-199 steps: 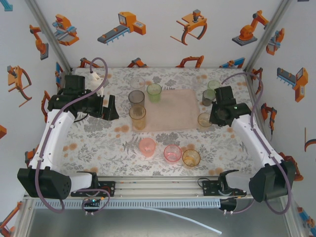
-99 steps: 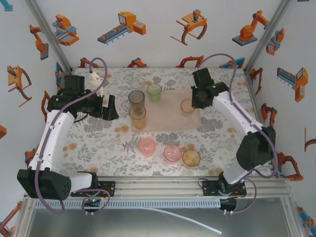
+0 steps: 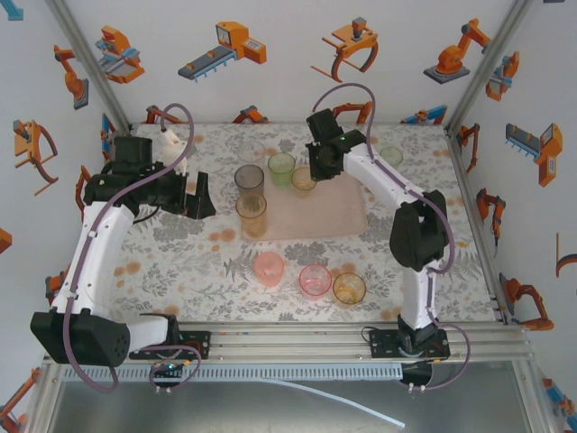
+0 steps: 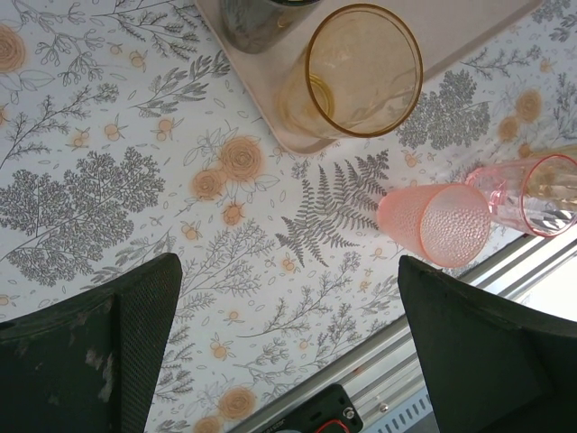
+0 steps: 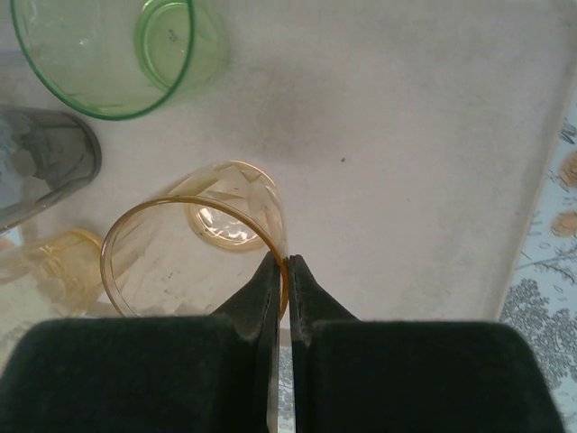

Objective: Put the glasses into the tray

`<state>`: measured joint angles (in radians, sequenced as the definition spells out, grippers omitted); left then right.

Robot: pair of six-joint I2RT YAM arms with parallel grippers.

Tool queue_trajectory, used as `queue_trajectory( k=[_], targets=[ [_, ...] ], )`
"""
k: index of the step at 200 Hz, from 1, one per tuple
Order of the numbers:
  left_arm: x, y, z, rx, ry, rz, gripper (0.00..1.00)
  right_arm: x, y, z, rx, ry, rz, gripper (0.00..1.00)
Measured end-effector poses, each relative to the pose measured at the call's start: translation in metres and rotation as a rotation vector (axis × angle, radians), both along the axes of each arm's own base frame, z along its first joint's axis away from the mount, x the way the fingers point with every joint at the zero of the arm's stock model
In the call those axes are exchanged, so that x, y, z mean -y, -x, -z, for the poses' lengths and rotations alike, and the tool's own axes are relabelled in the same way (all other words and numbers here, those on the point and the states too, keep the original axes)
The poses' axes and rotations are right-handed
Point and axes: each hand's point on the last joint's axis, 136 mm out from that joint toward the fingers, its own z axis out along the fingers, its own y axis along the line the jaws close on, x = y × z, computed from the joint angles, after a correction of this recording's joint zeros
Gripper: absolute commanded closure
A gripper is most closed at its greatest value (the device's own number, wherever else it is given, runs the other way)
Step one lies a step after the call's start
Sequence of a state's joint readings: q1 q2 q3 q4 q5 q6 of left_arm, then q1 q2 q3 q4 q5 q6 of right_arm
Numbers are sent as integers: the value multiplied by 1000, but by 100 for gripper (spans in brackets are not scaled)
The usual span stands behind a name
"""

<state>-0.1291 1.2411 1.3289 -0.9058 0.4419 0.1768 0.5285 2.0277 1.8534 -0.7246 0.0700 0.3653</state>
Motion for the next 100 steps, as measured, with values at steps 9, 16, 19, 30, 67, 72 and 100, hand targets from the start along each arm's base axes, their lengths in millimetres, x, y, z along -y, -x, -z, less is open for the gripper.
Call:
queue_trajectory(
  k=[9, 16, 19, 30, 67, 72, 100],
  targets=[
    [0, 0, 0, 1, 0, 0, 3, -7, -2, 3, 0, 1, -11, 92],
    [0, 0, 0, 0, 0, 0, 3, -13, -3, 5, -1, 3, -21, 92],
    [0, 0, 0, 0, 0, 0, 3, -15, -3, 6, -2, 4, -24, 92],
    [0, 0, 0, 0, 0, -1, 3, -23, -4, 9, -3, 5, -37, 92],
    [-1, 0, 0, 0, 0, -2, 3, -38, -6, 18, -8, 10, -60, 92],
    [-1, 0, 0, 0, 0, -2, 3, -39, -7, 18, -8, 10, -62, 92],
    [-2, -1, 0, 1, 0, -6, 3, -48, -10, 22, -7, 10, -72, 91]
  ],
)
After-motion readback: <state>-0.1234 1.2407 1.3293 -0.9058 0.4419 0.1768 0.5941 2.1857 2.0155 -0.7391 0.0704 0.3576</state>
